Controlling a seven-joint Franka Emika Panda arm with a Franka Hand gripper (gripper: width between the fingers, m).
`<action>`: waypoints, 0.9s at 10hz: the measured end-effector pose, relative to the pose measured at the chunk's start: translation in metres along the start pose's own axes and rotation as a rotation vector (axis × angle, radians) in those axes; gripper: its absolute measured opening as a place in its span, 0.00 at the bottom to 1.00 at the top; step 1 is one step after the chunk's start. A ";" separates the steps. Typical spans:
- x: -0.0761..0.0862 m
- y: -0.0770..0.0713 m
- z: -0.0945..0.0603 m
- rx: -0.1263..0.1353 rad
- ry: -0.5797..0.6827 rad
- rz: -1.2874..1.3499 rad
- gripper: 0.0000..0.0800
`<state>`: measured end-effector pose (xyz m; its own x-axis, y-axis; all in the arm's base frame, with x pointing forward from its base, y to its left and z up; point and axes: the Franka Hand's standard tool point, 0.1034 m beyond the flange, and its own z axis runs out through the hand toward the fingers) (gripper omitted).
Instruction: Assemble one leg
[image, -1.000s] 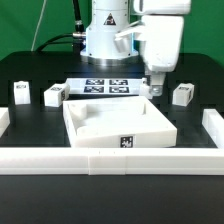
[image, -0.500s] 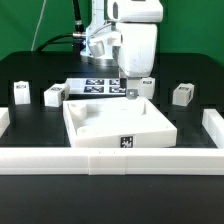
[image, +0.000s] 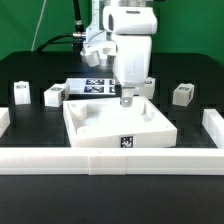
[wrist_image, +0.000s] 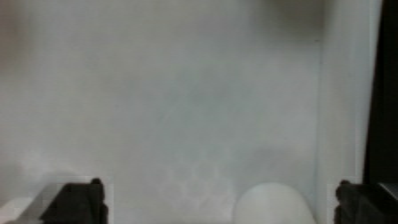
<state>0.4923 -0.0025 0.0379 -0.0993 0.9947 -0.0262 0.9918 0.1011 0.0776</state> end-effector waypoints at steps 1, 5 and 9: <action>-0.005 -0.006 0.002 0.004 0.001 0.011 0.81; -0.011 -0.019 0.016 0.030 0.008 0.029 0.81; -0.007 -0.026 0.027 0.043 0.016 0.037 0.81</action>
Offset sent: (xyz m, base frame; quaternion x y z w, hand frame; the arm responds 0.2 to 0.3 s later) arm -0.0063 0.0004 -0.0143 0.0059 0.0142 -0.0006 0.9999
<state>0.4698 -0.0128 0.0092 -0.0631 0.9980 -0.0083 0.9974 0.0633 0.0349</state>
